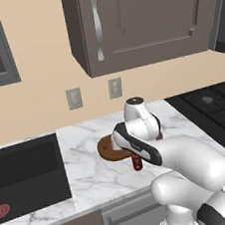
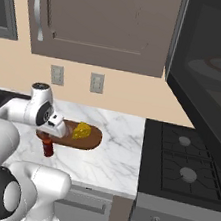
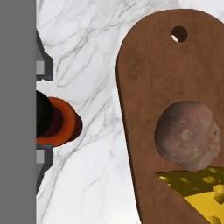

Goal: Retrieve the reheated potato from the microwave, then place the potato, cheese, and condiment on the cutting board.

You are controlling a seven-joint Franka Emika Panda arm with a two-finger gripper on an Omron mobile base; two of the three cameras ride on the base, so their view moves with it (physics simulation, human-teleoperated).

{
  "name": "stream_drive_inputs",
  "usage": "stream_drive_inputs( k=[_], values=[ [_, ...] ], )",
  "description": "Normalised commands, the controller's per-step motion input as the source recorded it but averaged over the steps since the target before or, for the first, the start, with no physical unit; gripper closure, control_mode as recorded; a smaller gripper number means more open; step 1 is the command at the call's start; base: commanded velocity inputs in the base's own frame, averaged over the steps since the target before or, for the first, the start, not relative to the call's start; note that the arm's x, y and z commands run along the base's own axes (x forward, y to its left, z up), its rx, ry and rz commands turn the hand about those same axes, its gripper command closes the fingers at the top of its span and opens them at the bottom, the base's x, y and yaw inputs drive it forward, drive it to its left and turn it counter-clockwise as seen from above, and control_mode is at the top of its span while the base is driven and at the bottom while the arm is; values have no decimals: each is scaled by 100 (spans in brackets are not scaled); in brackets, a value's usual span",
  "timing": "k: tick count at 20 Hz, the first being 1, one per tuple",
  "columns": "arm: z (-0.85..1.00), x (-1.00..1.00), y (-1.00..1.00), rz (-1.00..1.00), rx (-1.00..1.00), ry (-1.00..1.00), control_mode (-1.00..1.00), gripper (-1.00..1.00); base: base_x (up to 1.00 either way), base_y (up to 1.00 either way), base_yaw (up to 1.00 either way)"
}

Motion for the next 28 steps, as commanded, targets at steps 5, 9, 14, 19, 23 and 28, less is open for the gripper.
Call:
stream_drive_inputs(
  k=[5,9,14,19,23,28],
  values=[
    [-1,0,3,0,0,0,-100,100,0,0,0],
    [6,0,0,0,0,0,-100,100,0,0,0],
    [42,0,8,0,0,-1,-100,100,0,0,0],
    [45,0,19,0,1,0,-100,100,0,0,0],
    [41,3,15,0,2,-2,-100,100,0,0,0],
    [13,28,6,0,1,-1,-100,100,0,0,0]
  ],
)
